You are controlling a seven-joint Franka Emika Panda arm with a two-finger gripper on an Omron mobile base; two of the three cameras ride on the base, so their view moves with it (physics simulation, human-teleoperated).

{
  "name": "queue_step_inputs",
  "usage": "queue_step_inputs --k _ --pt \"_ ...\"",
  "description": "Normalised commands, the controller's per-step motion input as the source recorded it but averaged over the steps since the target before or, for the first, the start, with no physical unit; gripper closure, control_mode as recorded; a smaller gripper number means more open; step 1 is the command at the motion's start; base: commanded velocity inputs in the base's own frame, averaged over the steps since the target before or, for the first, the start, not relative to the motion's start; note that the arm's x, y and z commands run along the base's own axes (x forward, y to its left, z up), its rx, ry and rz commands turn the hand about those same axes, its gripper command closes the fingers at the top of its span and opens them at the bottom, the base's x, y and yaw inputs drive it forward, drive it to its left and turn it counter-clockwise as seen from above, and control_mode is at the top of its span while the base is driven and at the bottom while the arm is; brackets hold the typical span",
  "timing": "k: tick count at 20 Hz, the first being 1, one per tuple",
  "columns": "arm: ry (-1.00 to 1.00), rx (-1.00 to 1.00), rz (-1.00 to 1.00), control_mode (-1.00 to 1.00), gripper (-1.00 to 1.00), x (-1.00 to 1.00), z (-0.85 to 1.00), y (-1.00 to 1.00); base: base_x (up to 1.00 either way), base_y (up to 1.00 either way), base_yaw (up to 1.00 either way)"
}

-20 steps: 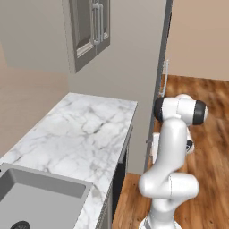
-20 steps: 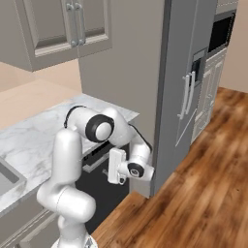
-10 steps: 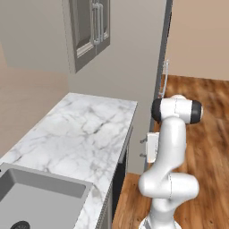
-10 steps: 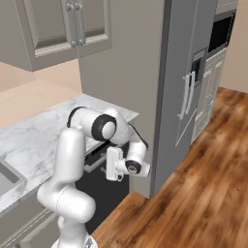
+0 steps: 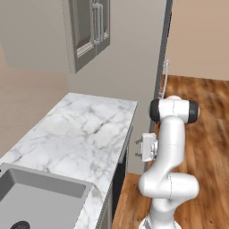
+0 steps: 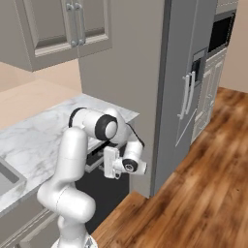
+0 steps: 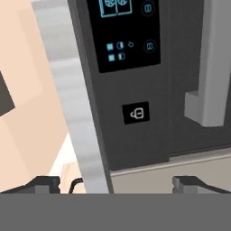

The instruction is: Open the dishwasher door and pull out the top rack.

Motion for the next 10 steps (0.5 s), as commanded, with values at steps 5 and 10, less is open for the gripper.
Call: queue_step_inputs --k 5,10 --pt "-0.18 -0.03 0.02 -1.0 -1.0 0.06 -0.1 0.19 0.0 0.0 0.0" --pt "-0.19 -0.03 0.01 -1.0 -1.0 0.0 -0.09 0.2 0.0 0.0 0.0"
